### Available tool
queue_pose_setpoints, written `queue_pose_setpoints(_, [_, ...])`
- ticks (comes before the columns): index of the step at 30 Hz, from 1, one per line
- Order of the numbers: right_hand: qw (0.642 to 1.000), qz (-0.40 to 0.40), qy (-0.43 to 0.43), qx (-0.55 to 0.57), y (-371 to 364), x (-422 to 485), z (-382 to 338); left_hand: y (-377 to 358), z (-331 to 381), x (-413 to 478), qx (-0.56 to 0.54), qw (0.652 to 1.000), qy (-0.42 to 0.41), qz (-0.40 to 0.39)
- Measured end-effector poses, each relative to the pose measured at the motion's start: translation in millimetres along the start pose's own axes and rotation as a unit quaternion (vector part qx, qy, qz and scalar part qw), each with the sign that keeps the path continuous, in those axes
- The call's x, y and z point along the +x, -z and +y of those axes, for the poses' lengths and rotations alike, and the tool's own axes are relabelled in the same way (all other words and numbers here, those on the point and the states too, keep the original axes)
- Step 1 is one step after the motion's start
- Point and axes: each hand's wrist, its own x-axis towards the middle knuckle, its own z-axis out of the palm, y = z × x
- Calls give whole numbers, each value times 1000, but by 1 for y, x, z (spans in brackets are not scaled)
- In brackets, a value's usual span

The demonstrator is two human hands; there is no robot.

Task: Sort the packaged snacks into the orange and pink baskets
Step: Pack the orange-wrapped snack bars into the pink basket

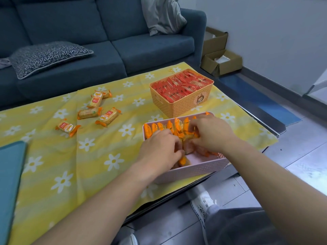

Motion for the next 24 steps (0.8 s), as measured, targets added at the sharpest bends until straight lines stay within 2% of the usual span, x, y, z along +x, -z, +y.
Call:
queue_pose_setpoints(2, [1000, 17, 6, -9, 0, 2, -1, -3, 0, 3, -13, 1000, 7, 8])
queue_pose_setpoints(5, [999, 6, 23, 40, 8, -1, 5, -4, -2, 5, -17, 1000, -15, 6])
queue_pose_setpoints(9, [981, 23, -37, 189, 29, -11, 11, 2, -4, 8, 9, 1000, -12, -21])
queue_pose_setpoints(11, [973, 41, -63, 220, 30, -13, 9, 5, -5, 9, 12, 1000, -3, -21])
queue_pose_setpoints(16, [982, 69, -75, 161, 8, -9, -9, 2, -2, 9, 18, 1000, 3, -11])
queue_pose_setpoints(19, [990, 26, -61, 124, -3, -6, -24, 0, 1, 11, 16, 999, -42, 13])
queue_pose_setpoints(22, [985, -46, -52, 158, 3, -8, -20, -1, 3, 12, -8, 999, -52, -11])
queue_pose_setpoints(24, [978, -29, -71, 196, 15, -11, -4, -1, 1, 12, 8, 998, -52, -24])
